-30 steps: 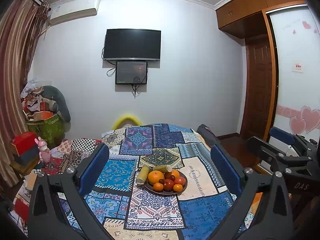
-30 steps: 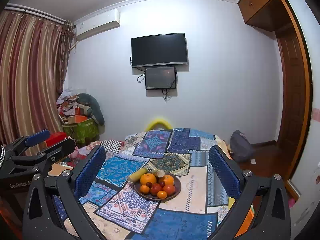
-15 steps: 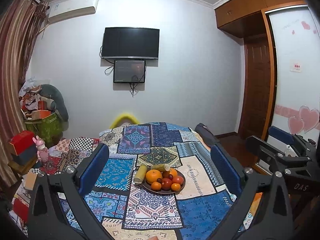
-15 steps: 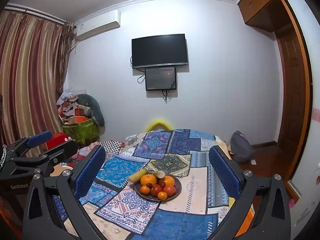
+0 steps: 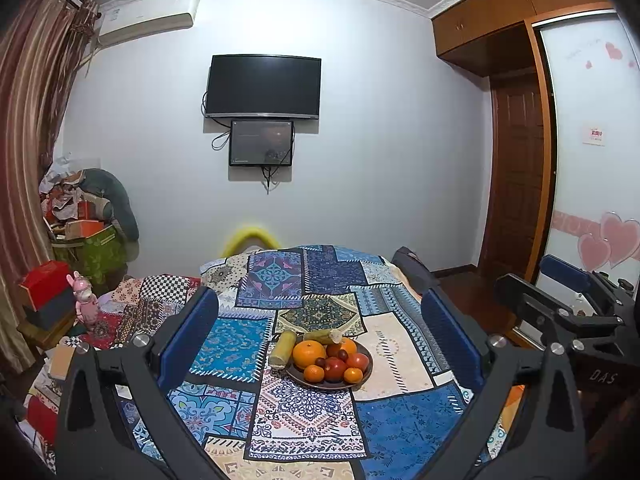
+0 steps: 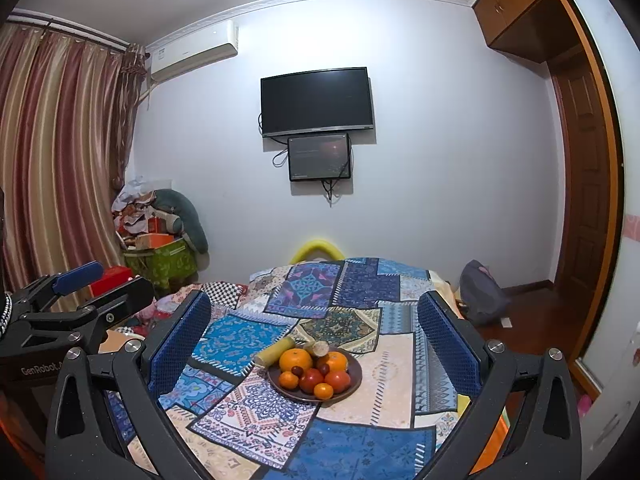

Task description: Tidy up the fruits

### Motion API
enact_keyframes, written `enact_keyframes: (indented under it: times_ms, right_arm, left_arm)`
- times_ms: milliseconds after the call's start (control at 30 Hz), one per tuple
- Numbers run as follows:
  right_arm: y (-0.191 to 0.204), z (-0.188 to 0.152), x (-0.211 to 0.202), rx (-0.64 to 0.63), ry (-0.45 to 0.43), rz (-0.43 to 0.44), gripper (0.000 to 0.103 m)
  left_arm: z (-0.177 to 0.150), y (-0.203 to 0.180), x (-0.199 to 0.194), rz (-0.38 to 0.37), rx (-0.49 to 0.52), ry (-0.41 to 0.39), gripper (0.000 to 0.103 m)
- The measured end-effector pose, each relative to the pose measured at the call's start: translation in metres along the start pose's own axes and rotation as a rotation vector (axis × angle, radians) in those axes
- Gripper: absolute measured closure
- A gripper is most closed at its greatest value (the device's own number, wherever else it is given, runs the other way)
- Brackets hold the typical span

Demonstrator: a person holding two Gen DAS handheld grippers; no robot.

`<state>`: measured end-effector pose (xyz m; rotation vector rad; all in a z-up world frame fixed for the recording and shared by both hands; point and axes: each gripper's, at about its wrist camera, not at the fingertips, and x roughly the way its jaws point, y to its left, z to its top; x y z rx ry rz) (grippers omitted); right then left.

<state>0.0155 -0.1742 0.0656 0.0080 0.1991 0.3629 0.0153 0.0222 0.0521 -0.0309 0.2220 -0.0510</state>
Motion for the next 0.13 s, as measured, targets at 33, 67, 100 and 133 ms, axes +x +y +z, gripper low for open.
enact_keyframes:
  times_ms: [33,67,100,133]
  right_arm:
    - [-0.0004,-0.0009,-0.0005,0.001,-0.001,-0.002,0.0]
    - [-0.0004,-0.0008,-0.0001,0.002,-0.001,-0.002,0.0]
    - [-0.0007,-0.0011,-0.0001,0.003,0.0,-0.002,0.0]
    - [-0.0007,-0.0011,-0.0001,0.003,0.0,-0.002,0.0]
  left_arm:
    - [-0.0001,-0.0002,0.0005,-0.001,0.0,0.001,0.0]
    - [0.0003,0.0001,0.0012,-0.001,0.0,0.002,0.0]
    - [-0.0001,0.0001,0.0017,-0.001,0.0,0.004,0.0]
    - [-0.0001,0.0002,0.0024,-0.002,-0.001,0.007,0.0]
